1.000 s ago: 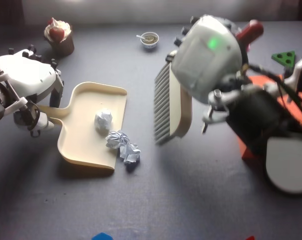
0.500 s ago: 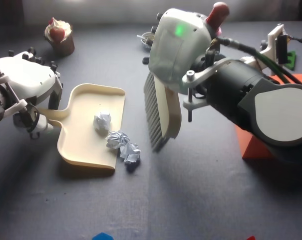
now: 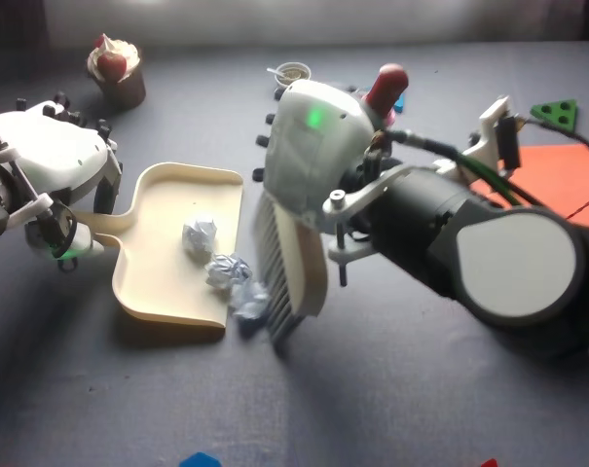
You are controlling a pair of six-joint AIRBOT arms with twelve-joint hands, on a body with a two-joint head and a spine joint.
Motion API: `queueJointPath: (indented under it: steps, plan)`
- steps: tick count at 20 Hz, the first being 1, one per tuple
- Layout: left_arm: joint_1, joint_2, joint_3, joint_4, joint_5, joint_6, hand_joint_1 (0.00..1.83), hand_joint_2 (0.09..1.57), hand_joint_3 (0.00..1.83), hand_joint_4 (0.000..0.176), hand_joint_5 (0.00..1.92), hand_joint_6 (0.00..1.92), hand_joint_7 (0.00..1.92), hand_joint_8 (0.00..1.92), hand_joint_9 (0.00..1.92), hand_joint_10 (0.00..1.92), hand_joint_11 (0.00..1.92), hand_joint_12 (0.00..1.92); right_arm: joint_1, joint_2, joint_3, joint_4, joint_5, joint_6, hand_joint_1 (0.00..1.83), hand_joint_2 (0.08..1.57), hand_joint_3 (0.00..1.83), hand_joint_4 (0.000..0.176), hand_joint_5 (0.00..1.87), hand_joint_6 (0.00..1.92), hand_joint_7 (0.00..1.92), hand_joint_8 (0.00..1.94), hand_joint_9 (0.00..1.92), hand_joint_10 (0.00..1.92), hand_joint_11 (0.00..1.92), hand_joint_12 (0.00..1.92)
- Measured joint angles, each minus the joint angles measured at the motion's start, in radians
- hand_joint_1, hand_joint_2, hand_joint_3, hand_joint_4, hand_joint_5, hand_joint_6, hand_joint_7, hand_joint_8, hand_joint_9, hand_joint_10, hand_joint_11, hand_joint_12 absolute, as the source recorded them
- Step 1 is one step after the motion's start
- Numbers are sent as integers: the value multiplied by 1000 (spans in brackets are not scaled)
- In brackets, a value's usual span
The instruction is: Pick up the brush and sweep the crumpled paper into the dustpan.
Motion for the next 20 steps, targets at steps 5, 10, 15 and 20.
queueJointPath:
  steps: [5, 10, 15, 20]
  plan:
    - [0, 0, 0, 0, -2, 0, 1074, 1151, 0, 0, 923, 1070, 355, 0, 324, 1, 0, 712, -32, -76, 63, -143, -80, 156, 1438, 1190, 0, 0, 866, 1921, 933, 1941, 1230, 1921, 1382, 1921]
    - [0, 0, 0, 0, -8, 0, 1055, 1153, 0, 9, 917, 1079, 390, 5, 354, 6, 0, 754, -49, -98, 93, -253, -137, 309, 1436, 1187, 0, 0, 857, 1921, 914, 1941, 1227, 1921, 1377, 1921]
    - [0, 0, 0, -1, -8, 0, 1081, 1151, 0, 0, 922, 1071, 383, 1, 341, 1, 0, 702, -59, -106, 100, -317, -197, 413, 1426, 1201, 0, 0, 864, 1921, 922, 1941, 1228, 1921, 1378, 1921]
    - [0, 0, 0, -5, -10, 0, 1036, 1164, 1, 34, 894, 1117, 379, 7, 340, 1, 0, 734, -96, -129, 102, -322, -267, 509, 1436, 1186, 0, 0, 867, 1921, 913, 1941, 1225, 1921, 1399, 1921]
